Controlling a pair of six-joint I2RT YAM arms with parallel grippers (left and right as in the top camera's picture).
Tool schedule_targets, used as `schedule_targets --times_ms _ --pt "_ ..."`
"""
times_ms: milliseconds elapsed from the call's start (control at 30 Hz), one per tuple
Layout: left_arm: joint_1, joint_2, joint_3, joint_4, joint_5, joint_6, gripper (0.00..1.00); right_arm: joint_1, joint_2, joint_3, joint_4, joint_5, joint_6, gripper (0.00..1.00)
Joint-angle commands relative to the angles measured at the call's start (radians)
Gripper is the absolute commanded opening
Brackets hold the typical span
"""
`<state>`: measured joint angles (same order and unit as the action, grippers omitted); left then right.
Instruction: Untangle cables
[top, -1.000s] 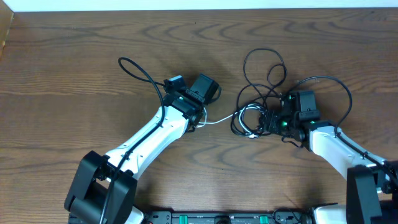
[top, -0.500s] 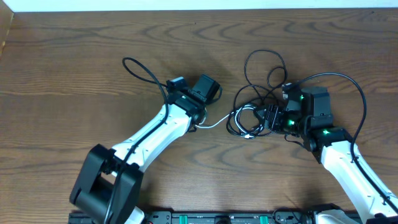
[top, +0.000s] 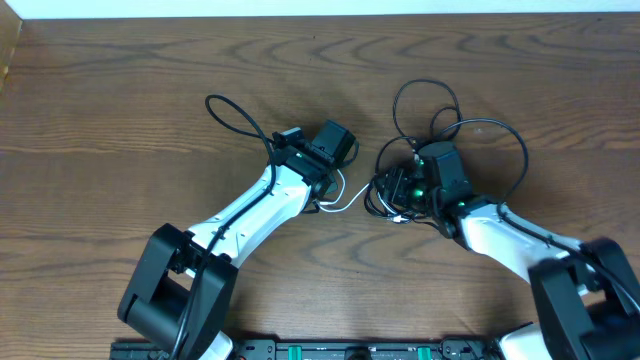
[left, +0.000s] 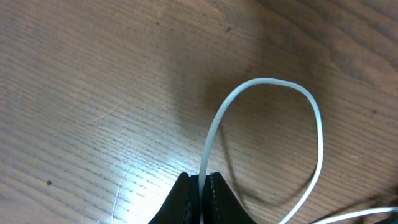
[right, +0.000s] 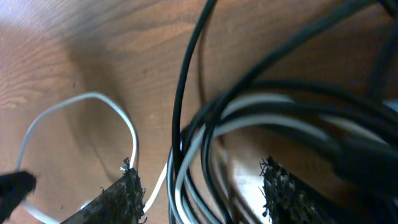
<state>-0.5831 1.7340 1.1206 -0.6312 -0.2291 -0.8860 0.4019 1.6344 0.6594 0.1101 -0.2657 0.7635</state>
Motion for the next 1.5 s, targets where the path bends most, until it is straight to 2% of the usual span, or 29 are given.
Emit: schedule_targets --times_ms 0,67,100,133,200,233,367,400,533,633,767,800,833,867,900,933,1033,1100,1167,1233,1300,1400,1467 --pt "0.006 0.006 -0.010 -0.005 0.002 0.009 0.08 0.031 0.076 0.012 0.047 0.039 0.052 0.60" --pt "0.006 0.006 -0.010 -0.004 0.002 0.010 0.08 0.062 0.131 0.012 0.101 0.036 0.051 0.56" --pt "0.006 0.006 -0.010 -0.005 0.002 0.010 0.08 0.072 0.143 0.012 0.107 0.029 0.051 0.51" --pt "0.006 0.006 -0.010 -0.004 0.002 0.010 0.08 0.079 0.148 0.012 0.101 0.027 0.050 0.40" --pt "0.006 0.006 -0.010 -0.004 0.002 0.010 0.08 0.082 0.145 0.012 0.079 0.027 0.026 0.06" --pt "0.006 0.006 -0.010 -0.004 0.001 0.010 0.08 0.077 0.142 0.012 0.074 0.027 0.023 0.01" --pt "0.006 0.006 -0.010 -0.004 0.000 0.010 0.07 0.033 0.079 0.012 0.062 -0.101 -0.052 0.01" --pt "0.006 0.006 -0.010 -0.003 0.000 0.010 0.08 0.003 0.021 0.012 0.058 -0.214 -0.142 0.01" --pt "0.006 0.006 -0.010 -0.003 -0.015 0.009 0.08 -0.076 -0.165 0.012 -0.024 -0.466 -0.324 0.01" --pt "0.006 0.006 -0.010 0.012 -0.026 -0.016 0.08 -0.138 -0.324 0.012 -0.108 -0.547 -0.369 0.01" --pt "0.006 0.006 -0.010 0.019 -0.019 -0.058 0.09 -0.168 -0.456 0.012 -0.130 -0.602 -0.401 0.01" --pt "0.006 0.006 -0.010 0.019 0.005 -0.058 0.15 -0.167 -0.479 0.012 -0.129 -0.600 -0.415 0.01" --pt "0.006 0.006 -0.010 0.019 0.020 -0.058 0.17 -0.166 -0.491 0.012 -0.129 -0.600 -0.423 0.01" --pt "0.006 0.006 -0.010 0.021 0.064 -0.051 0.35 -0.166 -0.506 0.012 -0.135 -0.578 -0.428 0.01" --pt "0.006 0.005 -0.010 0.028 0.071 -0.036 0.57 -0.165 -0.507 0.012 -0.143 -0.564 -0.430 0.01" --pt "0.008 0.002 -0.010 0.039 0.078 -0.007 0.66 -0.165 -0.506 0.012 -0.157 -0.546 -0.436 0.01" --pt "0.031 -0.024 -0.010 0.063 0.133 0.050 0.73 -0.164 -0.503 0.012 -0.262 -0.477 -0.481 0.01" --pt "0.068 -0.065 -0.010 0.066 0.177 0.067 0.74 -0.165 -0.503 0.012 -0.354 -0.473 -0.552 0.01" --pt "0.108 -0.110 -0.010 0.091 0.284 0.125 0.74 -0.164 -0.503 0.011 -0.412 -0.473 -0.629 0.01" --pt "0.137 -0.146 -0.010 0.153 0.471 0.241 0.74 -0.164 -0.503 0.011 -0.425 -0.473 -0.683 0.01" --pt "0.150 -0.162 -0.010 0.196 0.596 0.329 0.74 -0.164 -0.503 0.011 -0.425 -0.475 -0.749 0.01" --pt "0.158 -0.165 -0.010 0.207 0.681 0.367 0.74 -0.164 -0.503 0.011 -0.425 -0.497 -0.837 0.01" --pt "0.158 -0.165 -0.010 0.209 0.702 0.367 0.74 -0.164 -0.503 0.010 -0.430 -0.578 -0.915 0.01"
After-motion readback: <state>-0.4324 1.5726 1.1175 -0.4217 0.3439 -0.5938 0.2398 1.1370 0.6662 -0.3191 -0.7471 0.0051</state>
